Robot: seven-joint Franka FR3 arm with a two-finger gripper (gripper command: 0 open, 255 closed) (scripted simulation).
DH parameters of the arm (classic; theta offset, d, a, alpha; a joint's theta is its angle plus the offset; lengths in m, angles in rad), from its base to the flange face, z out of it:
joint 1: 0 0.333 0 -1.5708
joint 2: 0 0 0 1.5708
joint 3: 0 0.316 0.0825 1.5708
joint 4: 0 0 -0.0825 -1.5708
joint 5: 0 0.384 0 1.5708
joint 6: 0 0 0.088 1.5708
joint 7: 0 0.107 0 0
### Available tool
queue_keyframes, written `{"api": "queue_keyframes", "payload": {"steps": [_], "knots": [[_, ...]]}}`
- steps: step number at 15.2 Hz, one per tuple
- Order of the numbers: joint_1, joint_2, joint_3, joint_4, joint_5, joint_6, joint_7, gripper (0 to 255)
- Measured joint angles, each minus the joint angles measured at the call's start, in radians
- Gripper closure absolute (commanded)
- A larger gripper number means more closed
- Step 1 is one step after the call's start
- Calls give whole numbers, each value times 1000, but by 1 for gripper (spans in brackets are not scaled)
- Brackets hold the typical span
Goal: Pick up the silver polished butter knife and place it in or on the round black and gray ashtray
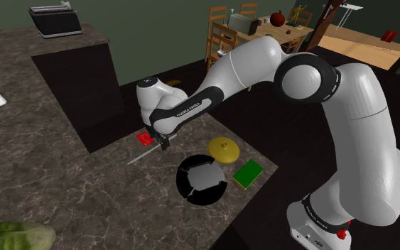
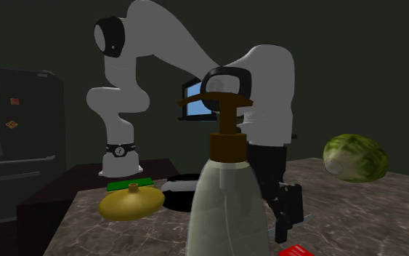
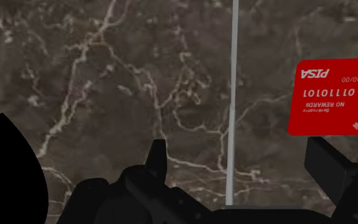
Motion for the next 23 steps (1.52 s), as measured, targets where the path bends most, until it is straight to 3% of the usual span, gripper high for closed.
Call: {"api": "queue_keyframes", "payload": {"steps": [3, 4, 14, 23], "knots": [[0, 1, 0, 1, 0, 0, 0, 0], [0, 1, 0, 1, 0, 0, 0, 255], [0, 1, 0, 1, 0, 0, 0, 255], [-19, -70, 26, -6, 30, -61, -20, 255]]}}
